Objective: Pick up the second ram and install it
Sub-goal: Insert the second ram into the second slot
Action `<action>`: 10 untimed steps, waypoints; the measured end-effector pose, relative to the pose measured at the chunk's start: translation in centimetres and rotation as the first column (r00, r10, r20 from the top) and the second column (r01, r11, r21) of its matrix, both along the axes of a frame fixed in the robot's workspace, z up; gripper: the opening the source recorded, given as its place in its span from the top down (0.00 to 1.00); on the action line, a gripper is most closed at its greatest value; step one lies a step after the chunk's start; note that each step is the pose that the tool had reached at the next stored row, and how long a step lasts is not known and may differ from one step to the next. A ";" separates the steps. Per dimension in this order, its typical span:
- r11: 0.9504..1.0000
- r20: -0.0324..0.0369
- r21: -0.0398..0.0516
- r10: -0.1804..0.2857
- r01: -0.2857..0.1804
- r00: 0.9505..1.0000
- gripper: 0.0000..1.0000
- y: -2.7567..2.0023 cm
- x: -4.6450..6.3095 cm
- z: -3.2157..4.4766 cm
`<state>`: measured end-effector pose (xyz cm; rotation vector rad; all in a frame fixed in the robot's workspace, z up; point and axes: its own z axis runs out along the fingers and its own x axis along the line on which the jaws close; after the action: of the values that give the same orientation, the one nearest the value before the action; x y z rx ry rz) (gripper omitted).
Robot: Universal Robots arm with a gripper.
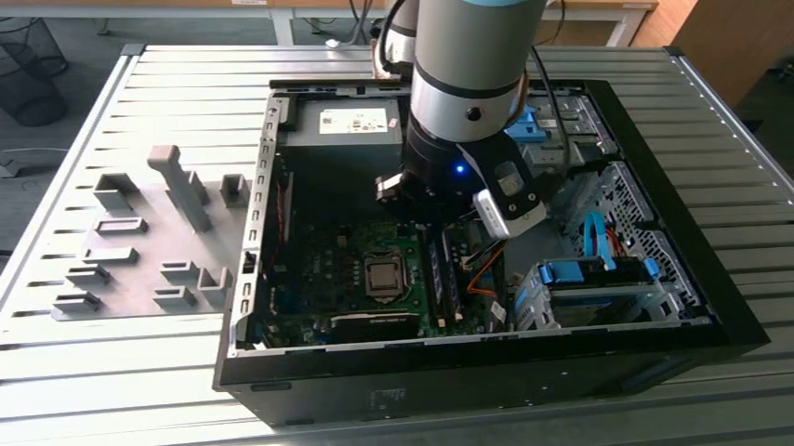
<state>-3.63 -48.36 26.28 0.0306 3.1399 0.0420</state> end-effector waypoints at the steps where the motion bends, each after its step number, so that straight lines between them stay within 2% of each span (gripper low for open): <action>1: 1.000 0.000 0.000 0.000 0.000 1.000 0.86 0.00 0.1 -0.18; 10: 1.000 -0.002 0.000 0.013 -0.013 1.000 0.86 0.00 0.2 -1.81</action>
<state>-3.47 -48.36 24.47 0.0097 3.1426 0.0419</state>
